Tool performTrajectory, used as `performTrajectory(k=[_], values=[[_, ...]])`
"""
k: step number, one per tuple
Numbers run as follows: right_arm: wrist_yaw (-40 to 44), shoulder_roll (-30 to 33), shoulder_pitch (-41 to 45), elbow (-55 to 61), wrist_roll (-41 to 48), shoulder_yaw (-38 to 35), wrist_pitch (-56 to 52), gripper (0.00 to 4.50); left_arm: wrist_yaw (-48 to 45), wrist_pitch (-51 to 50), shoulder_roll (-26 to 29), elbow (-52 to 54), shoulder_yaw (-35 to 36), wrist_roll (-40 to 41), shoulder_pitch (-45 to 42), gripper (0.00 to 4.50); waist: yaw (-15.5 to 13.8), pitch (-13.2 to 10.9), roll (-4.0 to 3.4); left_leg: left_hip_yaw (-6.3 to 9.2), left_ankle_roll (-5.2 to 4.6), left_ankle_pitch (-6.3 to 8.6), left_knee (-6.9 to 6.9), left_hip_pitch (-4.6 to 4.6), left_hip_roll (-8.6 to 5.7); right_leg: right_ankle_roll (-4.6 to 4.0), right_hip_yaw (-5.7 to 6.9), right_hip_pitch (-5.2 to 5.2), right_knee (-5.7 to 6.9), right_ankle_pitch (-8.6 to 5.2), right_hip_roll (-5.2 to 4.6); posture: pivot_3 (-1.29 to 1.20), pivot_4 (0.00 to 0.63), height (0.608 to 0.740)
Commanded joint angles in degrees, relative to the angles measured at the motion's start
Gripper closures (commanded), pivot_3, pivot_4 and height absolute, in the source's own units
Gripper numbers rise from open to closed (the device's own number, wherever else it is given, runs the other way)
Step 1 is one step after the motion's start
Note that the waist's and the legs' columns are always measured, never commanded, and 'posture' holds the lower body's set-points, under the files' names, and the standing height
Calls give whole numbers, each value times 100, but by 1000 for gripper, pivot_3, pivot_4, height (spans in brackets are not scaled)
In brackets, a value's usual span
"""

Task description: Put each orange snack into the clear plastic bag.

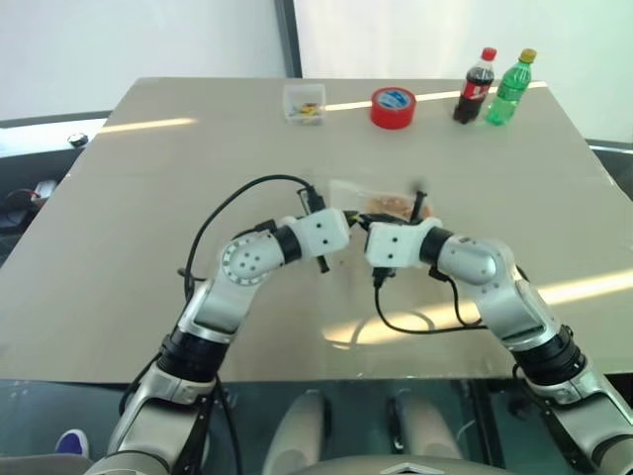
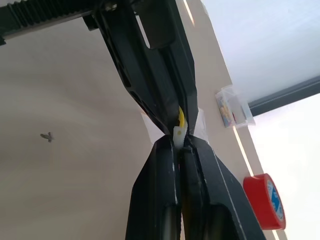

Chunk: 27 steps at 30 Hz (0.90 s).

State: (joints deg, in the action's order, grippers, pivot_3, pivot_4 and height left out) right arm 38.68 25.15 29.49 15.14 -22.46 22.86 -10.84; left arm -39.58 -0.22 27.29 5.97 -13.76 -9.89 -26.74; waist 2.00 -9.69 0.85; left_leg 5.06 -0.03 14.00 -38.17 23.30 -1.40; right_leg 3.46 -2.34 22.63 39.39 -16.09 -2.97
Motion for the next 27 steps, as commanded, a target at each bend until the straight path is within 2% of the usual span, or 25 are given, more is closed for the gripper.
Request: performTrajectory(k=[1, 2, 3, 14, 17, 18, 19, 27], values=[[-45, -17, 14, 258, 60, -238, -84, 3666, 35, 68, 5, 149, 63, 41, -69, 4500, 0, 0, 0, 0, 0, 0, 0, 0, 0, 0, 0, 0, 0, 0, 0, 0, 150, 740], [-61, -28, 13, 278, 48, -231, -98, 3077, 30, 60, 8, 162, 65, 46, -64, 4500, 0, 0, 0, 0, 0, 0, 0, 0, 0, 0, 0, 0, 0, 0, 0, 0, 150, 740], [-66, -35, 14, 290, 39, -225, -105, 2928, 26, 55, 11, 169, 66, 49, -59, 4500, 0, 0, 0, 0, 0, 0, 0, 0, 0, 0, 0, 0, 0, 0, 0, 0, 150, 740], [-10, -74, 12, 376, 38, -157, -206, 2928, 11, 36, 35, 180, 60, 35, -49, 4500, 0, 0, 0, 0, 0, 0, 0, 0, 0, 0, 0, 0, 0, 0, 0, 0, 150, 740], [-4, -75, 17, 374, 43, -146, -206, 3756, 9, 33, 40, 173, 60, 32, -50, 4500, 0, 0, 0, 0, 0, 0, 0, 0, 0, 0, 0, 0, 0, 0, 0, 0, 150, 740], [3, -76, 19, 372, 47, -140, -202, 4191, 9, 32, 39, 173, 59, 32, -49, 4500, 0, 0, 0, 0, 0, 0, 0, 0, 0, 0, 0, 0, 0, 0, 0, 0, 150, 740], [8, -79, 17, 371, 49, -133, -201, 4352, 10, 31, 39, 178, 58, 32, -47, 4500, 0, 0, 0, 0, 0, 0, 1, 0, 0, 0, 0, 0, 0, 0, 0, 0, 150, 740], [1, -80, 14, 356, 20, -113, -151, 4352, 19, 12, 33, 192, 64, 36, -39, 4500, 0, 0, 0, 0, 0, 0, 1, 0, 0, 0, 0, 0, 0, 0, 0, 0, 150, 740]])
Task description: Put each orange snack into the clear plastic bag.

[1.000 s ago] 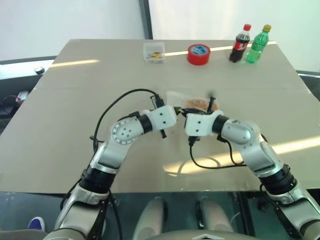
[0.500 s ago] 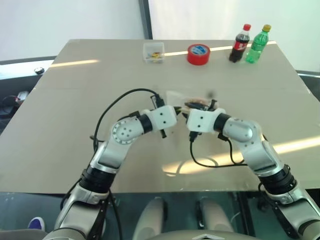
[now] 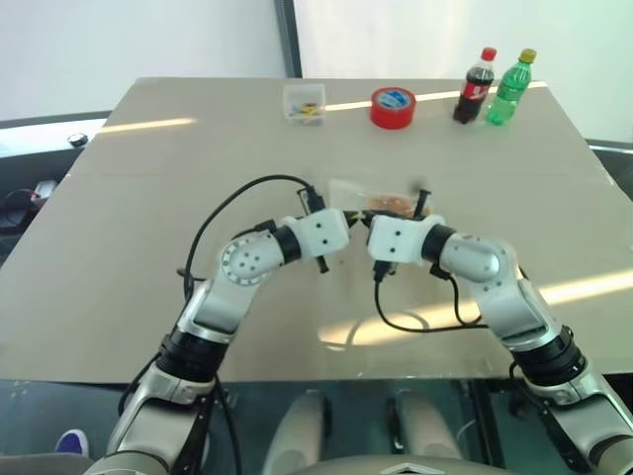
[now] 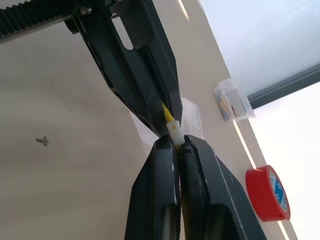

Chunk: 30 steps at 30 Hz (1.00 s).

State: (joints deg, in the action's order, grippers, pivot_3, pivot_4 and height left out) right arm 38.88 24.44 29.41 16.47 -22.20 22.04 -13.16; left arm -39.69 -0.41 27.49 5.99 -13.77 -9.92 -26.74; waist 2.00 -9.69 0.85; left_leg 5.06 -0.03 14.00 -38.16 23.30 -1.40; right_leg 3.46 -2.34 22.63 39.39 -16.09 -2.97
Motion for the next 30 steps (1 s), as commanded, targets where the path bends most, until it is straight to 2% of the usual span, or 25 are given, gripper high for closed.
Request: performTrajectory(k=[1, 6, 9, 11, 29, 30], values=[[-25, -8, 21, 221, -12, -30, 94, 4352, 30, 26, 12, 193, 64, 37, -40, 4500, 0, 0, 0, 0, 0, 0, 0, 0, 0, 0, 0, 0, 0, 0, 0, 0, 150, 740], [106, -11, 9, 252, 68, 0, 68, 4352, 36, 20, -3, 182, 52, 30, -59, 4500, 0, 0, 0, 0, 0, 0, 0, 0, 0, 0, 0, 0, 0, 0, 0, 0, 150, 740], [59, -12, -5, 274, -18, 16, 112, 3451, 38, 13, -12, 187, 46, 28, -71, 4500, 0, 0, 0, 0, 0, 0, 0, 0, 0, 0, 0, 0, 0, 0, 0, 0, 150, 740], [37, -18, -1, 270, -51, 24, 112, 2571, 36, 5, -13, 200, 42, 23, -69, 4500, 0, 0, 0, 0, 0, 0, 0, 0, 0, 0, 0, 0, 0, 0, 0, 0, 150, 740], [23, -57, 48, 167, -159, 45, 222, 2571, 32, -13, 14, 252, 21, -32, -59, 4500, 0, 0, 0, 0, 0, 0, 0, 0, 0, 0, 0, 0, 0, 0, 0, 0, 150, 740], [22, -55, 50, 157, -164, 42, 229, 2804, 34, -10, 12, 247, 21, -32, -61, 4500, 0, 0, 0, 0, 0, 0, 0, 0, 0, 0, 0, 0, 0, 0, 0, 0, 150, 740]])
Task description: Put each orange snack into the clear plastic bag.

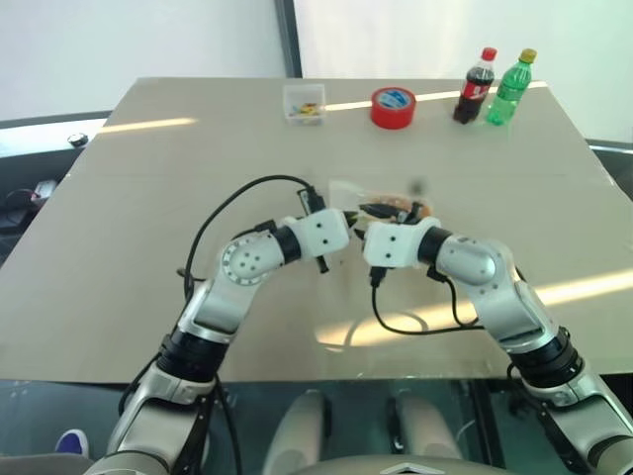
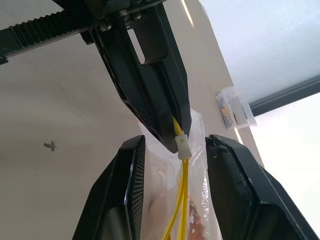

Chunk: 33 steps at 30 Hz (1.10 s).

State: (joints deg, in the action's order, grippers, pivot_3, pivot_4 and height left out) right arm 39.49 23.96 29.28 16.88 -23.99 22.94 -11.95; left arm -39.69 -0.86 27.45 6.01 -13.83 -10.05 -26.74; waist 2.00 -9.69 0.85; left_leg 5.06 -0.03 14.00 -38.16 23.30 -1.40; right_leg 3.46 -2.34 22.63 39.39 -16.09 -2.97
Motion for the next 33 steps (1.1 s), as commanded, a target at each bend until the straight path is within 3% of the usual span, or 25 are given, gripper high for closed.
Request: performTrajectory(k=[1, 5, 18, 33], values=[[-39, -6, 65, 111, 12, -51, 112, 3083, 36, 40, 15, 241, 27, -19, -62, 4500, 0, 0, 0, 0, 0, 0, 0, 0, 0, 0, 0, 0, 0, 0, 0, 0, 150, 740], [-43, -2, 63, 99, -2, -58, 122, 4374, 43, 49, 14, 245, 25, -18, -62, 4500, 0, 0, 0, 0, 0, 0, 0, 0, 0, 0, 0, 0, 0, 0, 0, 0, 150, 740], [-97, 37, 15, 48, -55, -116, 126, 4374, 59, 66, 0, 209, 54, 21, -80, 4500, 0, 0, 0, 0, 0, 0, 0, 0, 0, 0, 0, 0, 0, 0, 0, 0, 150, 740], [-374, 986, -874, 150, -151, -971, -150, 4374, 140, 222, 177, -160, 289, 56, -148, 4500, -11, 0, 0, 0, 0, 0, 0, 1, 0, 0, 0, -1, -2, 0, -2, 0, 150, 740]])
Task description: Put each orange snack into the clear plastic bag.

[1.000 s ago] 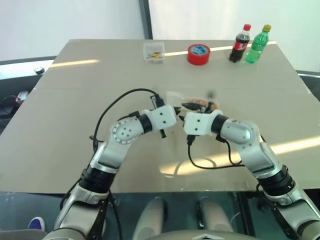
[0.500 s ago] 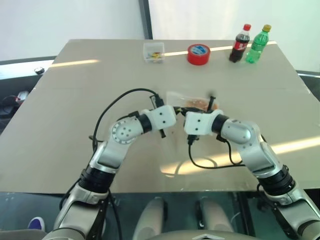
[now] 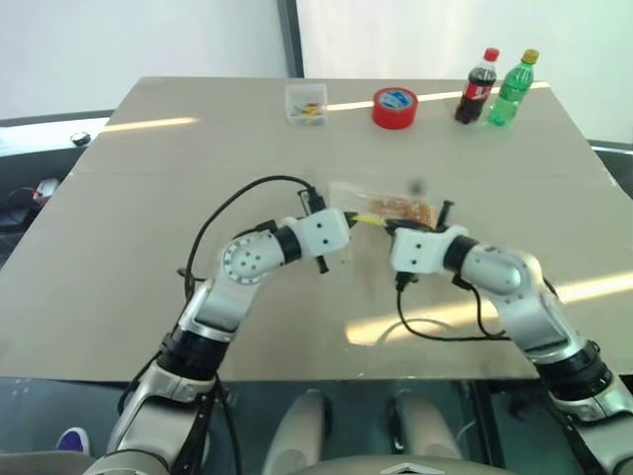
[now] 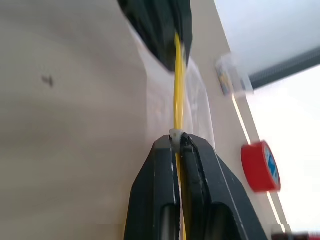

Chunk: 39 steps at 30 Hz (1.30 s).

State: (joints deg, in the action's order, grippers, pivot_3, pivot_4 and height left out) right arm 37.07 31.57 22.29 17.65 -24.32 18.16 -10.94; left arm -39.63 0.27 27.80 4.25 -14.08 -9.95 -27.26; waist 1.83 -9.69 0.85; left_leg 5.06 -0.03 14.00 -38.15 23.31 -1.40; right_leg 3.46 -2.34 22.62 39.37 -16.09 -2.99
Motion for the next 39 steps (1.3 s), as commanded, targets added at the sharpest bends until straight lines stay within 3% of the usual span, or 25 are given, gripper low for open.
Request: performTrajectory(k=[1, 15, 24, 31, 35, 39], values=[[-158, 290, -262, 83, -131, -574, -292, 4374, 136, 128, 153, 3, 322, 50, -88, 4500, 10, 0, 0, -1, 0, 0, 1, 0, 0, 0, 0, 0, 0, 0, 1, 0, 150, 740], [-365, 1174, -886, 127, 29, -1680, -365, 4374, 190, 324, 275, -203, 373, 125, -49, 4500, 8, -1, 1, -3, 0, 0, 4, 0, 2, 0, -2, -1, -3, 0, -1, 0, 150, 740], [-852, 1155, 555, -475, 31, -1738, -118, 4374, 1167, 385, -68, -1260, 813, 142, -1346, 4500, 6, -5, 5, -1, 0, 0, 2, 3, -3, 1, 2, 1, -3, 0, 0, 0, 150, 740], [-1624, 1070, 1431, -1591, -51, -1587, 392, 4374, 1864, 1155, -173, -2884, 476, -363, -2324, 4500, -3, -5, 5, -1, 5, -3, 4, 24, -9, 2, 5, 12, -29, 2, -2, 0, 150, 740], [-1437, 1134, 1092, -1213, 230, -1746, 540, 4374, 1570, 1442, -93, -2962, 513, -175, -2311, 4500, -2, -5, 5, -6, 20, -12, 11, 62, -11, 2, 2, 52, -37, 2, -9, 0, 150, 740], [-1073, 1059, -158, 74, 511, -1865, 326, 4374, 642, 1764, 196, -2191, 296, 235, -1317, 4500, 15, 0, 2, -12, 20, -12, 44, 64, -5, 2, -7, 63, -49, 2, -12, 0, 150, 740]])
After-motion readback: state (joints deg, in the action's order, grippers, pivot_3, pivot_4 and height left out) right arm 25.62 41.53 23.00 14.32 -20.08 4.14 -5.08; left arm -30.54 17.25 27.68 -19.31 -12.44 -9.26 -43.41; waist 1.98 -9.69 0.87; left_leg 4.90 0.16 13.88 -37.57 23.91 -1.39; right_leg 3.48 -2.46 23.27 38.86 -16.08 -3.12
